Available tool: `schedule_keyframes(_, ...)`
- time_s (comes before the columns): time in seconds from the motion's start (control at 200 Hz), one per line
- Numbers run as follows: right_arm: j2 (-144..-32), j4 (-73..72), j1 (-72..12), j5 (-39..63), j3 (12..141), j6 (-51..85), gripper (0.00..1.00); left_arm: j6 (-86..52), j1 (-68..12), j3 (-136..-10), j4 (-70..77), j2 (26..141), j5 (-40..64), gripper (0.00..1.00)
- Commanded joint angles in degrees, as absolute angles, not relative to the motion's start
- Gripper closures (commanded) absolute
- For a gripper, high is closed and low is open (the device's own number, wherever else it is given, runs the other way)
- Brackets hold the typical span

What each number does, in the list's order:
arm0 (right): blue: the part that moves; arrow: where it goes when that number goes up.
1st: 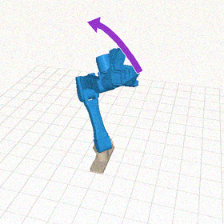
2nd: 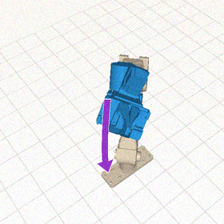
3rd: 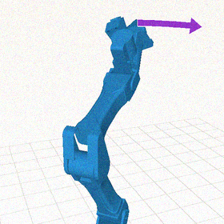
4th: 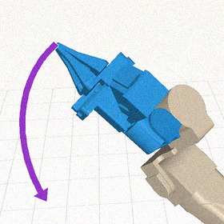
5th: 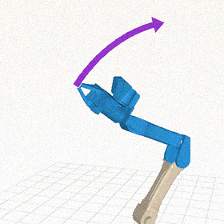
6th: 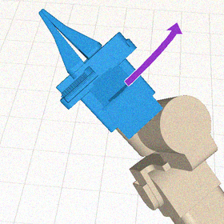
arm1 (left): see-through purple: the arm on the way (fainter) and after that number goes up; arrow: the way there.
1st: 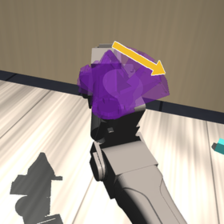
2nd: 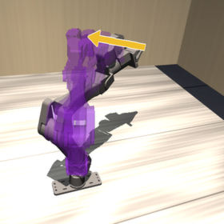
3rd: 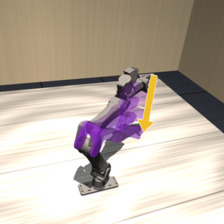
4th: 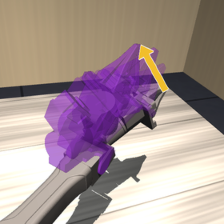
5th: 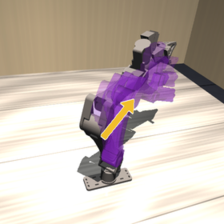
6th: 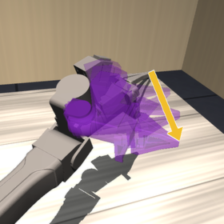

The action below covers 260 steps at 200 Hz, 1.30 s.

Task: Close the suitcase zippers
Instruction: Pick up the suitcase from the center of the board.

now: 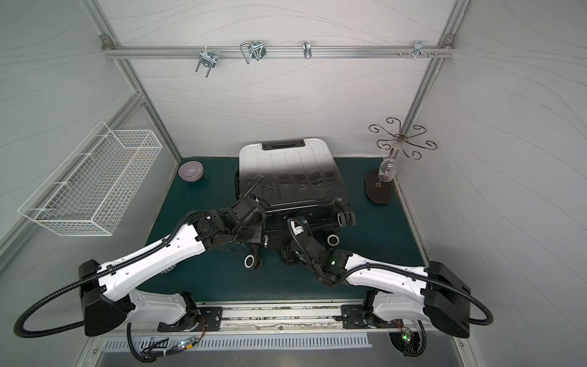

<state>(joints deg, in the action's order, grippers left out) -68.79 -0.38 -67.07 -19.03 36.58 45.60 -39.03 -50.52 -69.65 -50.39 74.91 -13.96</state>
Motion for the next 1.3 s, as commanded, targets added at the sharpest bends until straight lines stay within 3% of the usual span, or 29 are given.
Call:
schedule_keyframes(0.0, -70.4, -1.1, -68.6, -26.3, 39.8, 47.3, 0.33, -35.9, -50.2, -72.3, -38.7, 71.1, -12.5, 1.0)
schedule_keyframes(0.26, -62.8, 32.8, -66.2, -18.5, 53.8, 26.4, 0.24, -33.0, -41.4, -68.8, -39.8, 66.9, -9.7, 1.0)
schedule_keyframes(0.45, -61.0, 63.2, -47.8, -20.5, 69.2, 22.8, 0.11, -31.0, -37.7, -67.5, -37.4, 64.7, -4.5, 1.0)
schedule_keyframes(0.59, -63.7, 65.4, -32.8, -12.1, 71.3, 17.1, 0.01, -29.4, -37.8, -68.5, -37.5, 64.4, -3.3, 1.0)
schedule_keyframes(0.82, -67.8, 56.7, -30.8, -2.0, 70.6, 18.0, 0.02, -27.7, -37.7, -69.4, -37.4, 64.0, -3.0, 1.0)
schedule_keyframes(0.925, -70.6, 55.1, -29.0, -0.3, 69.8, 16.9, 0.09, -27.7, -37.4, -69.1, -36.9, 63.9, -2.4, 1.0)
schedule_keyframes(1.156, -75.3, 52.5, -26.9, 3.7, 69.8, 15.8, 0.37, -28.0, -37.4, -68.3, -36.3, 63.4, -1.8, 1.0)
schedule_keyframes(1.296, -75.4, 51.2, -26.9, 4.4, 69.8, 16.3, 0.66, -28.0, -37.4, -68.2, -37.7, 62.6, -2.3, 1.0)
